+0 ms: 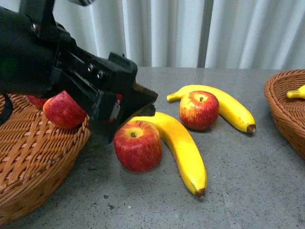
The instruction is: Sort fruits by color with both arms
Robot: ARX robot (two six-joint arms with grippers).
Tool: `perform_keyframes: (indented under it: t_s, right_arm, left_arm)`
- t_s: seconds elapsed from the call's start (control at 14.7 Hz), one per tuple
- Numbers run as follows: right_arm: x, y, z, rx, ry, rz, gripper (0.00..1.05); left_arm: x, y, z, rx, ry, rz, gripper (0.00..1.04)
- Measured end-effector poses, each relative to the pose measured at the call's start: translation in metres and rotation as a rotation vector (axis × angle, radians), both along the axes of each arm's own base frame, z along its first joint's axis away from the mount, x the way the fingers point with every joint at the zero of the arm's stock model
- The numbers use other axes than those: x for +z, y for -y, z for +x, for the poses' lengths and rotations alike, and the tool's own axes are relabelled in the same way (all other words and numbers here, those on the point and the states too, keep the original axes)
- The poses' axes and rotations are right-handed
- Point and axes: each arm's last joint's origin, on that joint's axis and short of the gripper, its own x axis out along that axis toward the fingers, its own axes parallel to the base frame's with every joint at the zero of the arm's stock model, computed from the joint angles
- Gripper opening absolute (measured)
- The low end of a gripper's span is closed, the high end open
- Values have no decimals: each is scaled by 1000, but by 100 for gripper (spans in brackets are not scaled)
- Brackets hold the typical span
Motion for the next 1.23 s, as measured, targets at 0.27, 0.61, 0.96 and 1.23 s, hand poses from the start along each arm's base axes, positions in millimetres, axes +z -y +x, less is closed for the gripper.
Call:
perform_keyframes:
  t_s: [0.27, 0.61, 0.96, 1.23]
  right_arm:
    - [0, 0, 0, 0, 0, 0, 98]
    - [0, 0, 0, 0, 0, 0, 98]
    - [0, 0, 0, 0, 0, 0, 98]
    - [0, 0, 0, 0, 0, 0, 98]
  left_arm:
    - [-20, 7, 9, -96, -11, 118, 98]
    - [-40, 17, 19, -144, -24, 164, 98]
    - [-60, 26, 26, -172, -49, 205, 98]
    - [-72, 32, 31, -194, -24, 253, 76]
